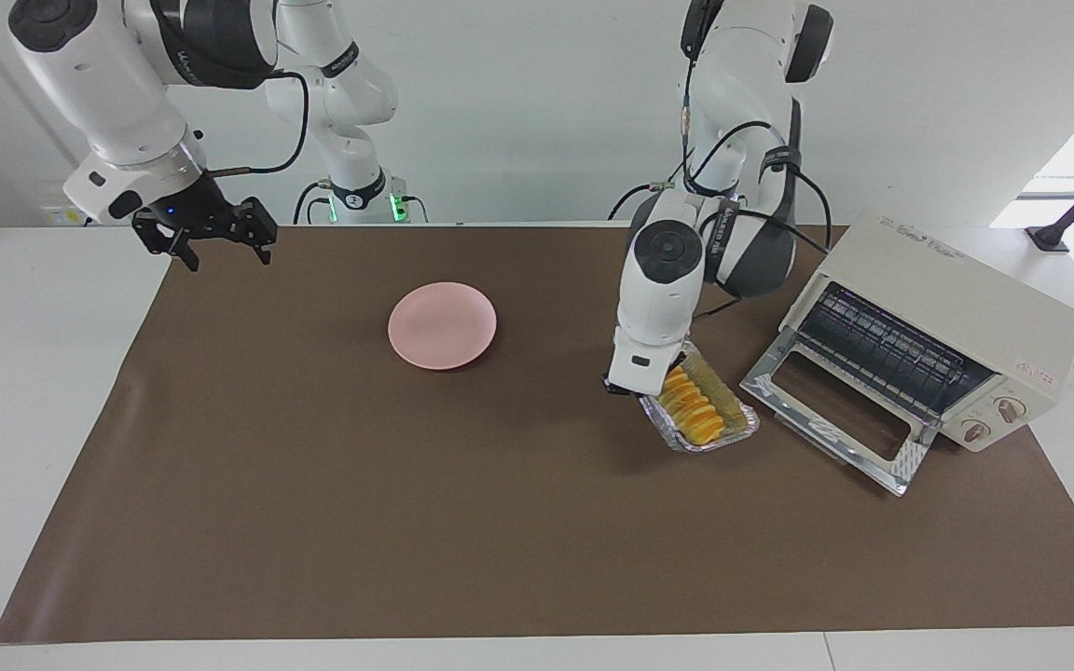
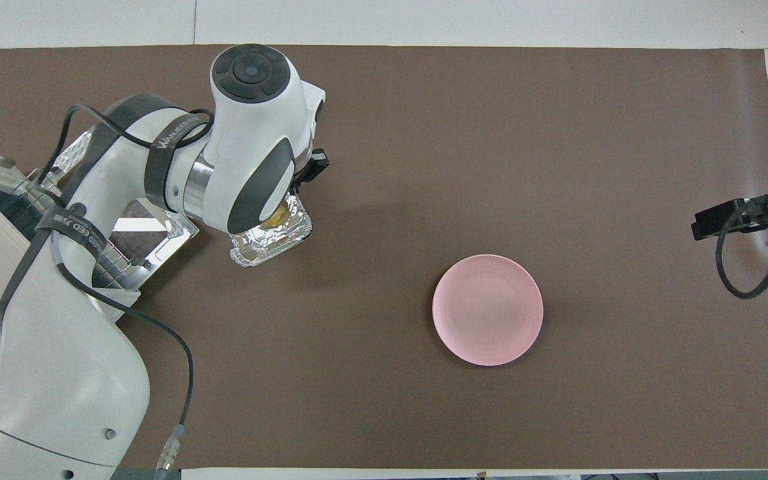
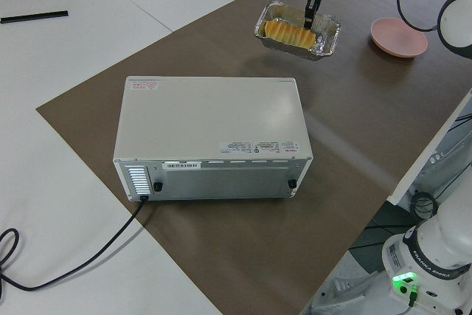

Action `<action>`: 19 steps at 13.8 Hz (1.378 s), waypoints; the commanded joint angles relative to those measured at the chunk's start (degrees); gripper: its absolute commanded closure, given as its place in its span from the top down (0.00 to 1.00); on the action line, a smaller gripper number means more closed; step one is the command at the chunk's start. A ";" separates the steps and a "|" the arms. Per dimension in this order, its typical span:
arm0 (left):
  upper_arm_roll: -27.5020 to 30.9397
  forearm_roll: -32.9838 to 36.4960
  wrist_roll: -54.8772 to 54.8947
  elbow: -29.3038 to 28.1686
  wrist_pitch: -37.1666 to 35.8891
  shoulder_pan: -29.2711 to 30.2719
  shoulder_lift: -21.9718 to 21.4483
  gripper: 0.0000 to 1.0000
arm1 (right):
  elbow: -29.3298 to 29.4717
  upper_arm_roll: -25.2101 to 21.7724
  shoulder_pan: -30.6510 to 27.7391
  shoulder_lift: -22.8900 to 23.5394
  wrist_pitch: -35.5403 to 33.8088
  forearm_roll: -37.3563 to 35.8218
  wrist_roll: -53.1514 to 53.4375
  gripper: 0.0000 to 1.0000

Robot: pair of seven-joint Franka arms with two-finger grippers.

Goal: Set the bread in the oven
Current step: 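Lower the foil tray into the toaster oven with the left gripper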

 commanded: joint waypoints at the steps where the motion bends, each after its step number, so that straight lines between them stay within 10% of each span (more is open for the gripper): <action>1: 6.30 1.45 -1.79 -0.11 -1.81 -0.69 -1.75 0.00 | -1.79 0.61 -0.64 -1.51 0.72 -0.91 -0.60 1.00; 19: 14.50 5.49 8.76 -13.02 -3.39 12.32 -6.94 0.00 | -1.79 0.61 -0.64 -1.51 0.72 -1.00 -0.60 1.00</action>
